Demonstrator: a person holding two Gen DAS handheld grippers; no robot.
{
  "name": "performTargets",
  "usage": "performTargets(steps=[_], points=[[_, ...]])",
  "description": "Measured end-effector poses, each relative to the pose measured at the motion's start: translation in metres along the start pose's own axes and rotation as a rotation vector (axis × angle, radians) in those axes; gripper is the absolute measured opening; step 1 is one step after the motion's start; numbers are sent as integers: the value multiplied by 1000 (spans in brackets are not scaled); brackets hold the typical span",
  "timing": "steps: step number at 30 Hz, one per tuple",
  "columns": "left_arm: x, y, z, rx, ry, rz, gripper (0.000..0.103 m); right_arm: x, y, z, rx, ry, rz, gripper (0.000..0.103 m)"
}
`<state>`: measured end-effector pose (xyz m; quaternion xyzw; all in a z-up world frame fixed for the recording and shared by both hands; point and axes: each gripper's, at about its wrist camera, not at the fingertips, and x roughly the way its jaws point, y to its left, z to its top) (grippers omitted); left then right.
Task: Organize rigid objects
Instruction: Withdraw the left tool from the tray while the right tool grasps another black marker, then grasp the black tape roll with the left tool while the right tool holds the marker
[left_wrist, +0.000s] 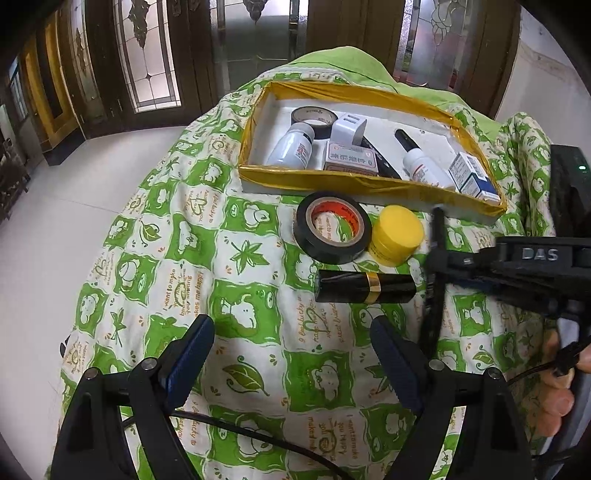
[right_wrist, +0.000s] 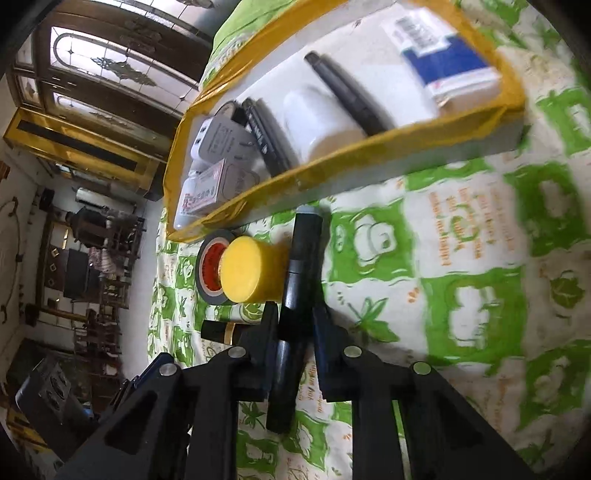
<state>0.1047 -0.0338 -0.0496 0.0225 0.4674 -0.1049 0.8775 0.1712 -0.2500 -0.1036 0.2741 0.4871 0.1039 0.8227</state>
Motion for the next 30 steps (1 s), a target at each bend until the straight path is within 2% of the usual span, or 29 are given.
performTargets(steps=[4,6,11,15,20,23,24,30], points=[[4,-1,15,34,-22,44,89,-21,2,2,-22,-42,-63,16],[8,-6,25,71,-25,53,89,-24,-3,2,-2,-46,-60,16],[35,-29,46,222,27,83,89,-20,-18,4,67,-28,-37,16],[57,-33,61,243,75,81,89,-20,-14,1,66,-23,-32,16],[73,-45,70,296,88,91,88,-13,-12,4,73,-12,-24,16],[76,-43,74,271,94,45,74,-11,-11,4,70,-13,-27,16],[76,-42,74,260,91,31,66,-11,-11,5,70,-13,-27,16],[55,-28,53,237,73,13,66,-12,-11,4,53,-11,-43,16]])
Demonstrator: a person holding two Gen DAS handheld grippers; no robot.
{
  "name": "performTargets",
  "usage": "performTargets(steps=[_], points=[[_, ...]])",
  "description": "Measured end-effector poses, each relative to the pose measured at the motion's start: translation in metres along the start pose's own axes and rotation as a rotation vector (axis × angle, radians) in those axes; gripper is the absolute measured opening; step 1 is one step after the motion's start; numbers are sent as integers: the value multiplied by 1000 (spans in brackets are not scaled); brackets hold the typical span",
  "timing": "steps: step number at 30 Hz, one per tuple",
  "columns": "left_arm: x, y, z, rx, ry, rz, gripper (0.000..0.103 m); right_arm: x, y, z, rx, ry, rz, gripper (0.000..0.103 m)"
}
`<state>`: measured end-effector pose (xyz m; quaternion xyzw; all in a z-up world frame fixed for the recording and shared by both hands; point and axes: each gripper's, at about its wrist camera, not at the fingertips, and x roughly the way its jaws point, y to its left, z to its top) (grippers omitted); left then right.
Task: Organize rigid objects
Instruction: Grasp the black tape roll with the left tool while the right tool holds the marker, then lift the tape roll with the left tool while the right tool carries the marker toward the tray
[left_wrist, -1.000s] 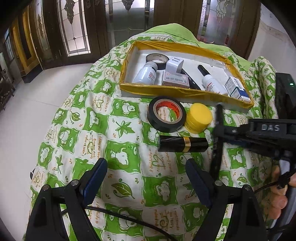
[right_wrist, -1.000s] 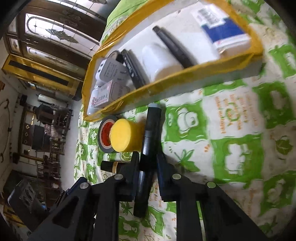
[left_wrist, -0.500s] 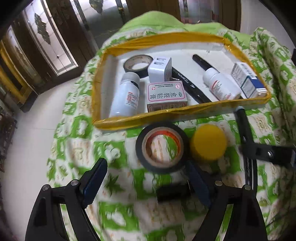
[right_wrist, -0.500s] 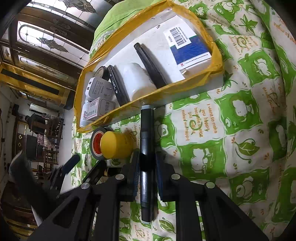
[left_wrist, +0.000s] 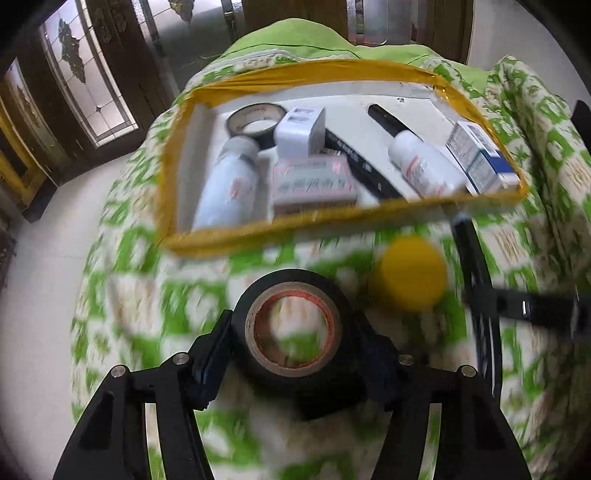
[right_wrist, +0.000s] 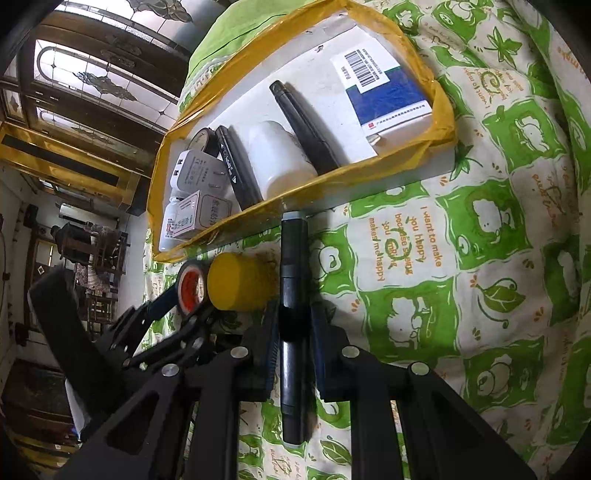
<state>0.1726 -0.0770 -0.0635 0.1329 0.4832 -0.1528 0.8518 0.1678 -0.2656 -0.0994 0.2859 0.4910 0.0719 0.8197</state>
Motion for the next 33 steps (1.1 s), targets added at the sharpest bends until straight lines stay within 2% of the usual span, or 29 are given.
performTargets(steps=[6,10,15,23,33], points=[[-28,36,-35,-138,1,7,66,3,2,-6,-37,16,-32,16],[-36,40,-48,-183,-4,30,66,3,7,-11,-71,11,-61,16],[-26,36,-51,-163,25,76,66,1,6,-18,-74,14,-68,16],[-25,28,-52,-111,8,123,66,2,7,-29,-102,14,-95,16],[-32,28,-54,-113,-20,113,66,3,16,-33,-121,-28,-107,16]])
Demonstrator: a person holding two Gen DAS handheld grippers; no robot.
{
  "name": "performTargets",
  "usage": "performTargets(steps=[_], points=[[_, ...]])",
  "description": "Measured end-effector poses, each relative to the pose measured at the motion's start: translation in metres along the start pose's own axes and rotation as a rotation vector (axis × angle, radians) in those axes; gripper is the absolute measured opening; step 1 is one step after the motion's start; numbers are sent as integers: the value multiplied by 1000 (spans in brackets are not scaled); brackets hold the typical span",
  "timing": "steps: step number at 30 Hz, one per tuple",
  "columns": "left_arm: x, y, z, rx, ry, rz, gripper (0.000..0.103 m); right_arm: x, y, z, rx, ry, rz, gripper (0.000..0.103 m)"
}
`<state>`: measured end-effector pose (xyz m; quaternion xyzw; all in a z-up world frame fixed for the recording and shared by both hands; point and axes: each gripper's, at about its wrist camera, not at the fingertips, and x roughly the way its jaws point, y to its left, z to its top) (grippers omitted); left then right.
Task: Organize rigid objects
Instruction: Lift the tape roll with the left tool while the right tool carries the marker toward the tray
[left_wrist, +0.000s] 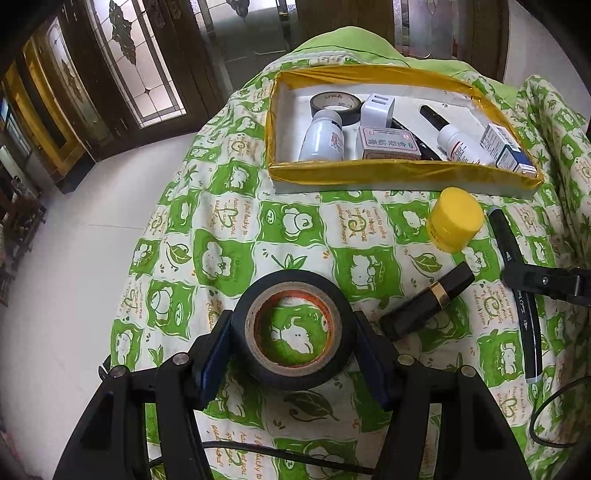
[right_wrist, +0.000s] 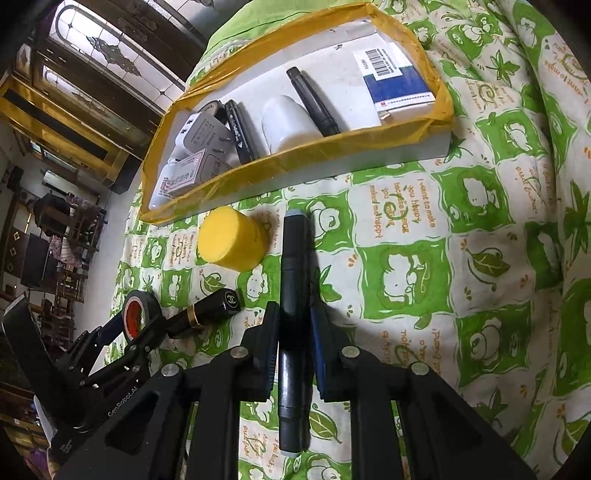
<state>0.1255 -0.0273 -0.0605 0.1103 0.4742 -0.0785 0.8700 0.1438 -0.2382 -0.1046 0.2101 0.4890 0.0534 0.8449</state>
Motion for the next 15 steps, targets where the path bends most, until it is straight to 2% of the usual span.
performTargets(steps=[15], points=[[-6,6,1,-22,-34,0,66,-13,-5,2,-22,-42,-9,16]])
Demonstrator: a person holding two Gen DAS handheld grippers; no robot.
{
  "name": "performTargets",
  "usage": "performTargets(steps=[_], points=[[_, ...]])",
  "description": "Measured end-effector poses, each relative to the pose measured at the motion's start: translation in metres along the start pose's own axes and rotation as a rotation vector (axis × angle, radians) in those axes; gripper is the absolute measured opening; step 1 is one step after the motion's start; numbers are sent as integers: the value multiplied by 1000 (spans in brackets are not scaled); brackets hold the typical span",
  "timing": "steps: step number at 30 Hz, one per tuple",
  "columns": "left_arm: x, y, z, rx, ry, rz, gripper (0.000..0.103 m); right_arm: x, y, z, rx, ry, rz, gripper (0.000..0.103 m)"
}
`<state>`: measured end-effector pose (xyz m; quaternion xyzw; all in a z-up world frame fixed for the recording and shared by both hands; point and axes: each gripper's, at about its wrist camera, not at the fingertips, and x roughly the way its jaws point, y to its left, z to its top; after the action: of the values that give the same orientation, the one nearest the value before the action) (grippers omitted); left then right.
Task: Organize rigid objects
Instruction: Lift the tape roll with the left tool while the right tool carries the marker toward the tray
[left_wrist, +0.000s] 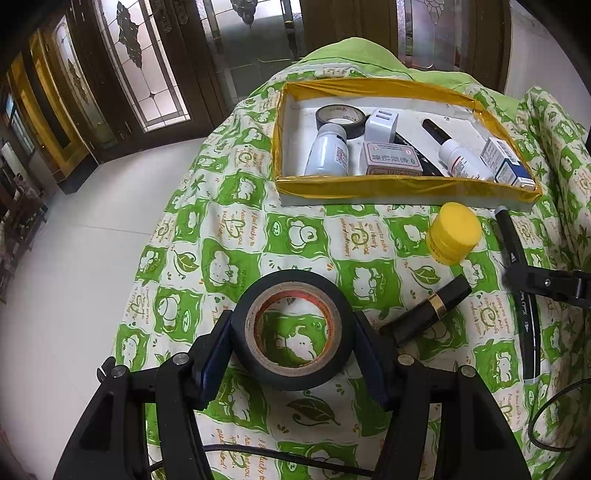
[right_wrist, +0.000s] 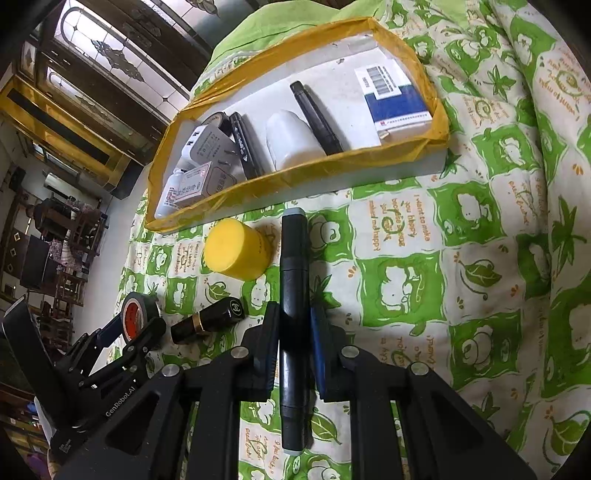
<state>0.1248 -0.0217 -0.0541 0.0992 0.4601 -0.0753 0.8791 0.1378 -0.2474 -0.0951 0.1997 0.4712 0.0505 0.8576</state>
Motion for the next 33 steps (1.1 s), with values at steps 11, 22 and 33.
performTargets(steps=[11,22,33], points=[[0,2,1,-6,-5,-1,66,-19,2,0,-26,-28,14,15],[-2,4,1,-17,-14,-7,66,-26,3,1,-26,-44,28,15],[-6,5,2,-29,-28,-20,66,-45,-2,10,-21,-94,43,15]])
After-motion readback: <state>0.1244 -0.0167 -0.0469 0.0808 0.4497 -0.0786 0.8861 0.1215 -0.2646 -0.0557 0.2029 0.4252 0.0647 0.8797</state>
